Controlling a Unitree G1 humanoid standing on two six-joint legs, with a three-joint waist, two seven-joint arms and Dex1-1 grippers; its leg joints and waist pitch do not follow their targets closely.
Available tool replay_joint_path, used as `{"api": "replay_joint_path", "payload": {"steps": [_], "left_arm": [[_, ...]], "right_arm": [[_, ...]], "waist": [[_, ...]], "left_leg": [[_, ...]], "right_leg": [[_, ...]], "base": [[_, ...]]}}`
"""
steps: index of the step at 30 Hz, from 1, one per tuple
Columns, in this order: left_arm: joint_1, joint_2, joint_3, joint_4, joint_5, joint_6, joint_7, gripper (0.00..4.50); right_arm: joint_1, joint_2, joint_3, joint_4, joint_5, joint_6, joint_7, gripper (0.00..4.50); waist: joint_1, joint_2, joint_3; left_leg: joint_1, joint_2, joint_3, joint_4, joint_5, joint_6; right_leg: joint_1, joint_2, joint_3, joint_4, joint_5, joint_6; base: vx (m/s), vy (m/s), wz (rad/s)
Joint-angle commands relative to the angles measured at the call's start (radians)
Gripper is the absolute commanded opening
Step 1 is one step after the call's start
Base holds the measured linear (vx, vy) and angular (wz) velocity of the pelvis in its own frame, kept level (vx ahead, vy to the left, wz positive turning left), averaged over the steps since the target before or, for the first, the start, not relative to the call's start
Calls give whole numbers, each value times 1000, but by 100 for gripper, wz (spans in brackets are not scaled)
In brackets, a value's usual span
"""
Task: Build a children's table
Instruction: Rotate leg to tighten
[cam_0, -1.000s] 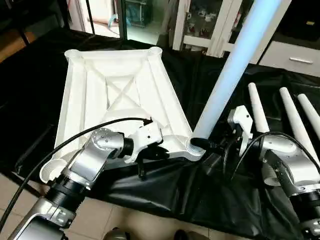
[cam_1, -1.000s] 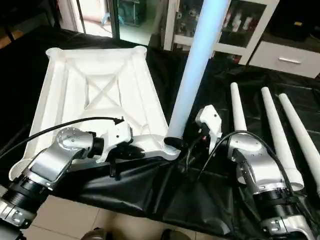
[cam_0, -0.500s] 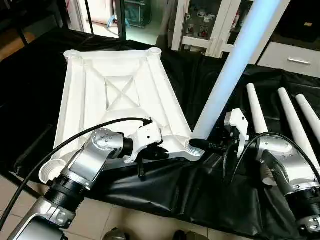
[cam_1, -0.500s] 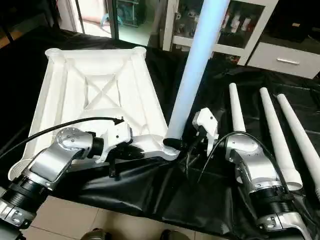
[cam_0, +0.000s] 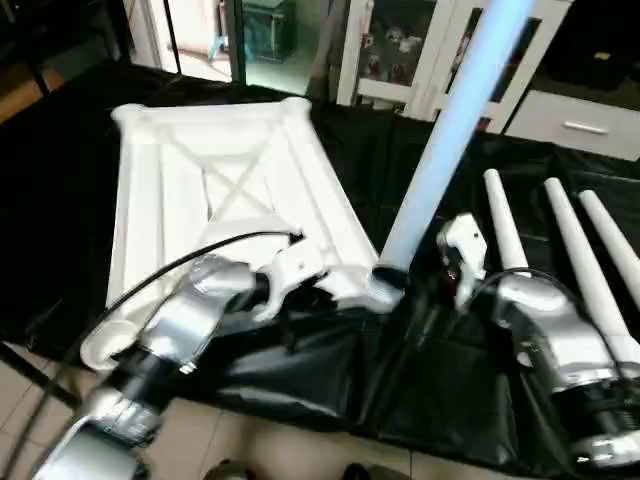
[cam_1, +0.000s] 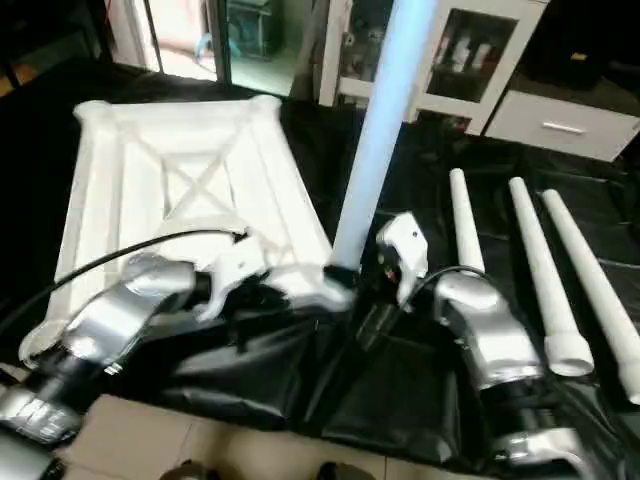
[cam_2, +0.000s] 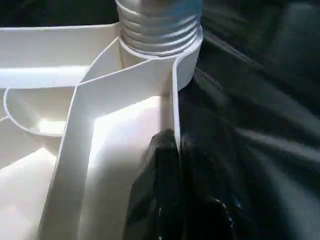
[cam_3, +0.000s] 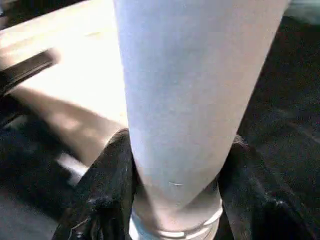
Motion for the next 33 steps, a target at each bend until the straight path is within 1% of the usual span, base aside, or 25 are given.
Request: {"api": "replay_joint_path", "payload": {"steps": [1,2,3,4,5,6,8,9,10,12,13,14,15,17,20,21,24,25,27,28,29,30,31,32,33], "left_arm": [[-59,-76,46,26,-22,1,89,0],[-72,-91,54,41,-23,7,112,0],[-109,-128,69,83,-16,18,168,0],[-109,-128,69,83,-16,18,168,0],[-135,-157,83,114,-12,24,218,0],[-145,-167,87,127,-10,25,236,0],[-178,-206,96,158,-9,35,279,0],[-191,-222,97,170,-10,40,290,0],[-191,-222,97,170,-10,40,290,0],[-207,-242,99,189,-10,39,303,0],[-208,-244,98,195,-8,36,303,0],[-207,-243,97,201,-5,31,305,0],[-200,-234,93,201,1,24,302,0],[-186,-218,92,193,5,21,291,0],[-171,-197,85,179,12,13,274,0],[-159,-181,81,166,13,1,256,0],[-139,-153,69,142,16,-10,220,0],[-130,-139,63,132,18,-18,206,0],[-114,-120,57,111,15,-21,179,0],[-104,-106,51,97,15,-25,160,0],[-89,-89,45,77,10,-31,131,0],[-66,-59,35,45,3,-42,87,0],[-66,-59,35,45,3,-42,87,0],[-60,-52,33,37,1,-45,75,0],[-26,-14,18,-12,-15,-65,7,0]], "right_arm": [[14,58,20,45,-24,68,-117,191],[12,76,14,51,-23,76,-145,191],[2,121,12,77,-43,66,-216,191],[2,121,12,77,-43,66,-216,191],[-7,154,9,99,-57,62,-275,191],[-10,166,7,105,-63,62,-297,191],[-25,214,0,132,-78,57,-373,191],[-31,233,-1,139,-84,58,-394,191],[-31,233,-1,139,-84,58,-394,191],[-41,263,-7,145,-87,50,-416,191],[-43,271,-9,140,-83,49,-412,191],[-43,274,-10,134,-80,45,-406,191],[-43,271,-5,124,-80,40,-392,191],[-41,263,-4,116,-91,19,-390,191],[-36,257,-14,94,-65,9,-351,191],[-31,246,-20,67,-50,3,-325,247],[-22,216,-23,25,-41,6,-287,247],[-19,202,-28,6,-39,6,-275,279],[-16,179,-42,-22,-29,8,-255,290],[-16,156,-48,-36,-30,9,-245,290],[-16,125,-53,-53,-21,17,-211,305],[-16,70,-60,-78,-9,32,-156,321],[-16,70,-60,-78,-9,32,-156,335],[-15,58,-62,-85,-1,38,-138,335],[-6,-14,-71,-129,44,77,-21,340]], "waist": [[-1,-6,-74],[-1,-4,-75],[-6,-3,-77],[-6,-3,-77],[-12,1,-77],[-13,0,-77],[-16,4,-76],[-20,2,-74],[-20,2,-74],[-24,5,-68],[-26,4,-69],[-26,5,-69],[-26,6,-72],[-26,5,-71],[-25,3,-70],[-22,5,-71],[-18,5,-72],[-17,7,-73],[-15,11,-73],[-16,9,-74],[-16,13,-74],[-14,16,-75],[-15,13,-73],[-14,13,-73],[-11,19,-75]], "left_leg": [[6,40,-27,-75,-249,18],[11,40,-28,-73,-258,15],[10,39,-31,-73,-273,13],[10,39,-31,-73,-273,13],[10,40,-32,-73,-280,15],[10,42,-34,-75,-279,16],[9,44,-37,-79,-283,17],[12,44,-39,-80,-321,13],[12,44,-39,-80,-321,13],[21,44,-40,-81,-368,16],[24,42,-42,-80,-383,17],[23,43,-44,-81,-382,17],[18,47,-47,-86,-370,17],[17,47,-46,-87,-367,17],[16,46,-44,-87,-356,22],[16,46,-43,-87,-344,26],[10,49,-44,-89,-319,32],[9,51,-43,-90,-301,34],[11,51,-41,-91,-291,36],[8,52,-41,-91,-280,35],[6,52,-40,-91,-273,36],[11,55,-40,-92,-269,34],[9,55,-38,-90,-269,39],[10,54,-36,-89,-266,40],[12,53,-36,-88,-265,44]], "right_leg": [[54,-60,42,-100,-541,-74],[51,-60,40,-101,-554,-69],[53,-62,34,-106,-578,-58],[53,-62,34,-106,-578,-58],[54,-61,31,-112,-570,-53],[54,-62,29,-113,-560,-54],[55,-60,28,-113,-525,-66],[55,-60,26,-113,-524,-70],[55,-60,26,-113,-524,-70],[50,-60,23,-122,-553,-67],[52,-62,21,-126,-569,-59],[55,-64,19,-127,-569,-56],[62,-66,19,-124,-540,-57],[60,-66,22,-123,-523,-65],[60,-68,25,-121,-514,-74],[62,-70,27,-119,-507,-78],[67,-71,31,-113,-468,-88],[67,-71,34,-108,-437,-101],[66,-69,37,-103,-408,-118],[72,-67,36,-99,-395,-124],[71,-67,38,-96,-384,-130],[69,-65,39,-94,-363,-140],[69,-64,41,-91,-355,-148],[67,-64,42,-93,-358,-150],[69,-64,43,-91,-350,-157]], "base": [[0,0,0],[0,0,0],[0,0,0],[0,0,0],[0,0,0],[0,0,0],[0,0,0],[0,0,0],[0,0,0],[0,0,0],[0,0,0],[0,0,0],[0,0,0],[0,0,0],[0,0,0],[0,0,0],[0,0,0],[0,0,0],[0,0,0],[0,0,0],[0,0,0],[0,0,0],[0,0,0],[0,0,0],[0,0,0]]}}
